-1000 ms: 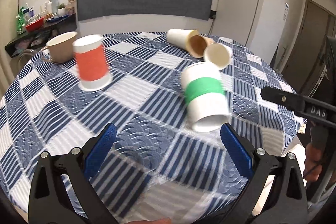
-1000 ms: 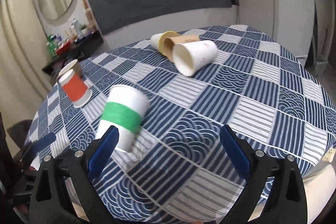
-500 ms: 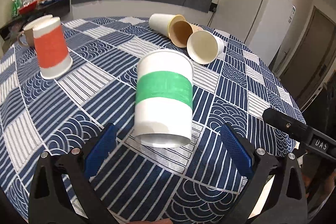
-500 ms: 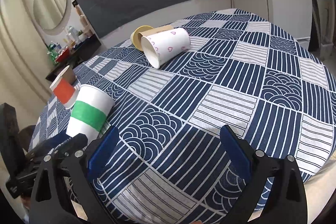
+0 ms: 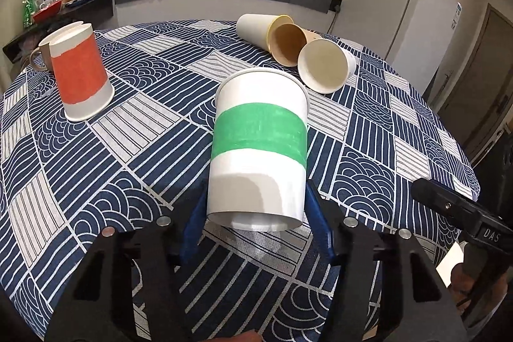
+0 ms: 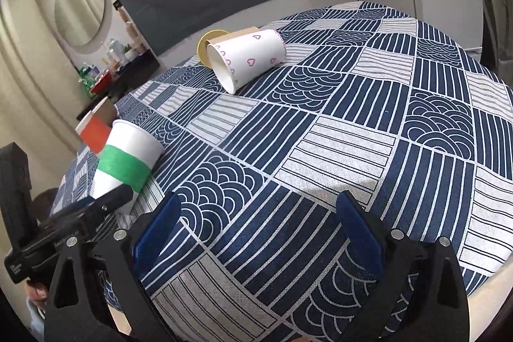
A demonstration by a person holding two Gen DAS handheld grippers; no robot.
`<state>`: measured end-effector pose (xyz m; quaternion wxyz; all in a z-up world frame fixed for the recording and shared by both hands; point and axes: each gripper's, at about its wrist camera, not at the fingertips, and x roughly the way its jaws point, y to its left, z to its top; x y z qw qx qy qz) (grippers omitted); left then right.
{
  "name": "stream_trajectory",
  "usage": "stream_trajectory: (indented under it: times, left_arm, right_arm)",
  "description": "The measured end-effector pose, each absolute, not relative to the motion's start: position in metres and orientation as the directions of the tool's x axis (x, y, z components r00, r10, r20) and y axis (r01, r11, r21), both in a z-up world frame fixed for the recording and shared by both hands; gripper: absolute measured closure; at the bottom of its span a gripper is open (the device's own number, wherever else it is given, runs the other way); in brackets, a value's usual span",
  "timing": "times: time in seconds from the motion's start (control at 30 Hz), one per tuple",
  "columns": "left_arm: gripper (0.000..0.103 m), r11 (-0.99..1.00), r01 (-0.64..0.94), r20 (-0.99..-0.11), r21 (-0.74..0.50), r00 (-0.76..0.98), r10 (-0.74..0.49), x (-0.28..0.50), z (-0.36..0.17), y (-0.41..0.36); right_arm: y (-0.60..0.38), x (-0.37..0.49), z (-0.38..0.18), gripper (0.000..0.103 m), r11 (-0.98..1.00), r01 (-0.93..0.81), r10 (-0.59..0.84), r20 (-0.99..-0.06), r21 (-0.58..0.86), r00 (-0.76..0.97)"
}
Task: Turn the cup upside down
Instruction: 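Hold the green-banded cup in the left gripper and rotate it rim-down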
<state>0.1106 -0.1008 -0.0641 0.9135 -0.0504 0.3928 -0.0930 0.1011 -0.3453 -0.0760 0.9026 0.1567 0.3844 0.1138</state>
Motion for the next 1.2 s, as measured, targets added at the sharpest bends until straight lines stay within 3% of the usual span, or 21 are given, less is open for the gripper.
stream_trajectory:
  times: [0.3,0.53,0.7,0.9,1.1,1.2]
  left_arm:
    - [0.045,0.983,0.142,-0.707,-0.113,0.684,-0.180,0.110,-0.046,-0.088]
    - [0.045,0.985,0.170,-0.789,0.005,0.606,-0.101,0.101,-0.023,-0.072]
    - [0.045,0.964,0.239,-0.878,0.120,0.479,-0.010,0.104,-0.002,-0.063]
    - [0.045,0.931,0.343,-0.975,0.127,0.214,0.054,0.120,0.004,-0.064]
    - [0.045,0.903,0.417,-0.994,0.100,0.009,0.106,0.143,0.004,-0.079]
    - [0.045,0.874,0.464,-0.984,0.147,-0.020,0.176,0.154,0.003,-0.092]
  right_arm:
    - [-0.346,0.096,-0.073,0.010,0.928,-0.081,0.315,-0.652,0.363,0.689]
    - [-0.338,0.097,-0.066,0.010,0.928,-0.111,0.328,-0.638,0.356,0.697]
    - [-0.327,0.098,-0.065,0.010,0.925,-0.142,0.348,-0.633,0.352,0.692]
    - [-0.320,0.100,-0.066,0.010,0.924,-0.152,0.354,-0.639,0.350,0.683]
    - [-0.321,0.104,-0.069,0.010,0.922,-0.143,0.357,-0.642,0.361,0.679]
    - [-0.322,0.105,-0.069,0.010,0.924,-0.137,0.351,-0.648,0.358,0.676]
